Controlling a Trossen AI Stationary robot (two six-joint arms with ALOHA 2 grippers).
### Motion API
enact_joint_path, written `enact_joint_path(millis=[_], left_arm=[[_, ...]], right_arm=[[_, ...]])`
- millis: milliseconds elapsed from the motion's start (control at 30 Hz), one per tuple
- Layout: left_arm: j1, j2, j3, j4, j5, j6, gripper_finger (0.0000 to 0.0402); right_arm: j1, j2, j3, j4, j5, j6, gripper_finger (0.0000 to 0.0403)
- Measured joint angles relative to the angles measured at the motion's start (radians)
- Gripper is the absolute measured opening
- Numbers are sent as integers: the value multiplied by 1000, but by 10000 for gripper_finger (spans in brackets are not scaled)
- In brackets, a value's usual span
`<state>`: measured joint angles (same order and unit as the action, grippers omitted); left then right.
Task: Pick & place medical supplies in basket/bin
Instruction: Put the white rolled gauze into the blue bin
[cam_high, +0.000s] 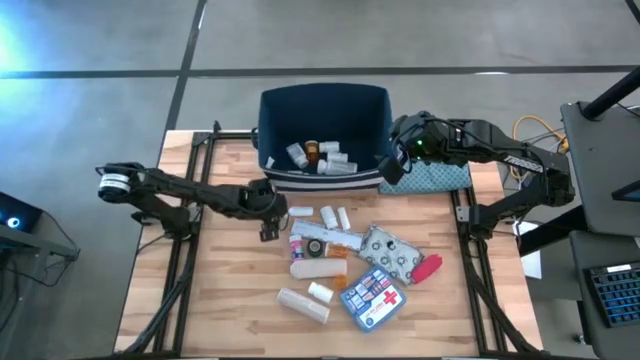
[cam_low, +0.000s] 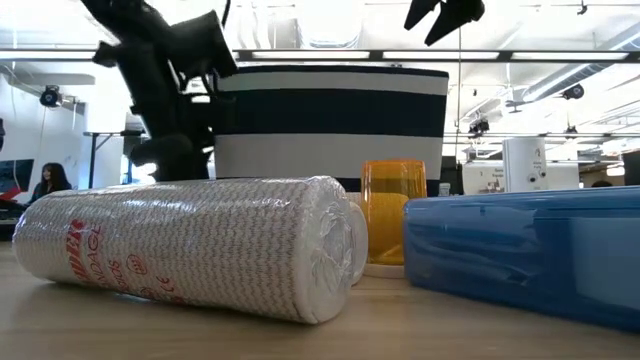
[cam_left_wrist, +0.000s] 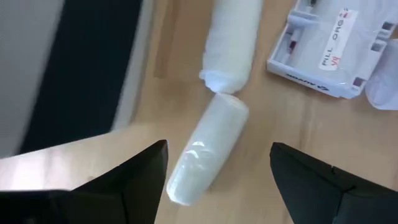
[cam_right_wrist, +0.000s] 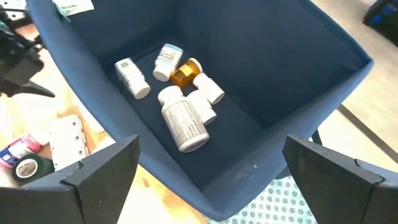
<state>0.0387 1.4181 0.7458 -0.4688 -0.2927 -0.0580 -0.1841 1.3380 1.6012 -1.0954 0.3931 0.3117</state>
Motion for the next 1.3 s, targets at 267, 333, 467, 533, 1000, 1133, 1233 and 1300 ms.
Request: enact_joint_path(millis=[267,333,467,533,1000,1133,1233,1300], left_arm=[[61,1,-81,87,127,41,231],[60,1,-97,98,126,35,222],[60,2,-108,87,136,-32,192],[56,2,-107,92,136,-64,169],[-151,-62,-105,46,162,-467,15],[-294,-154,-21,-21,147,-626,25],[-401,-228,97,-35,34,-666,25],[-451,-267,186,-40,-134,-660,24]], right_arm=[[0,0,0,0,0,22,384],[0,0,0,0,0,22,384],[0,0,0,1,2,22,384],[0,0,0,2,6,22,384],[0,0,0,23,29,-13,384],[0,0,0,37,17,-29,384],[0,0,0,50,-49,-53,384],[0,0,0,67,-83,-67,384]])
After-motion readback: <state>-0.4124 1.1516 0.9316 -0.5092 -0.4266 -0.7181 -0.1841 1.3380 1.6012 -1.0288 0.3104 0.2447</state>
